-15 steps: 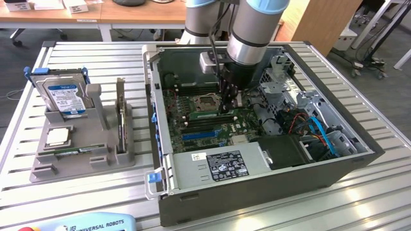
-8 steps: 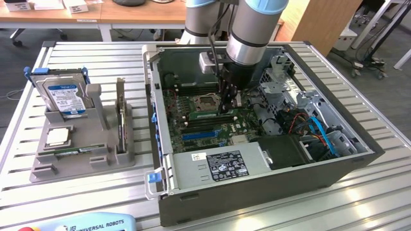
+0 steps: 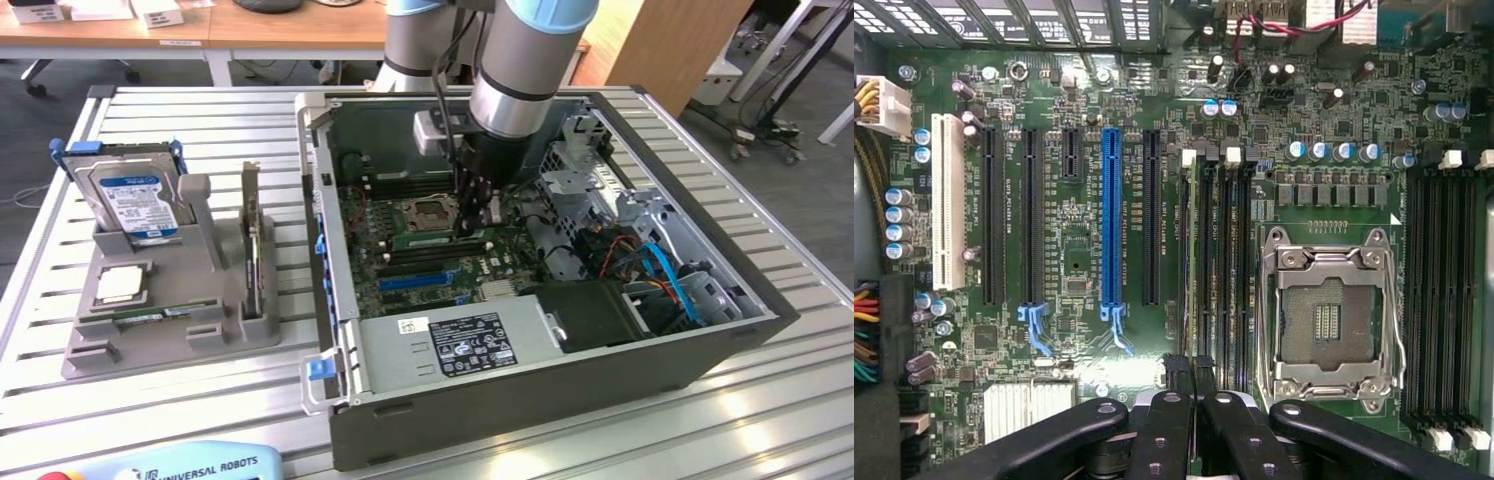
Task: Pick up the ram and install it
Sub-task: 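Insert the ram into the slot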
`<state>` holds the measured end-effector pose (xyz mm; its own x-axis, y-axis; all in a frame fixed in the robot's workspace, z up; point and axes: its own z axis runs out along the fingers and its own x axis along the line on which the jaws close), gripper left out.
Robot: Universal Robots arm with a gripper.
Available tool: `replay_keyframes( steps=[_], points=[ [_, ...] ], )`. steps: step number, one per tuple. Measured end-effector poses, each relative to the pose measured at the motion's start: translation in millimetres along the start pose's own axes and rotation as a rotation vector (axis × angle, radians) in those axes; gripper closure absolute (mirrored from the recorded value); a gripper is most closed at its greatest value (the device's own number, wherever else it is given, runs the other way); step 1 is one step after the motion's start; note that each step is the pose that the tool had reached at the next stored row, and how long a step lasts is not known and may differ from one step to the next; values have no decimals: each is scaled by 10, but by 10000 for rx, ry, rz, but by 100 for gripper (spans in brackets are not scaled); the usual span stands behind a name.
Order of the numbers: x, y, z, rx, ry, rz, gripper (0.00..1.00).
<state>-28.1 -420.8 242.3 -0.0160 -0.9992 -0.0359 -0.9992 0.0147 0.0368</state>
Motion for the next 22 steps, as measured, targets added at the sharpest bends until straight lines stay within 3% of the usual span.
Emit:
replay_keyframes(
  steps=[22],
  points=[
    [2, 0, 23, -1, 5, 1, 89]
  ],
)
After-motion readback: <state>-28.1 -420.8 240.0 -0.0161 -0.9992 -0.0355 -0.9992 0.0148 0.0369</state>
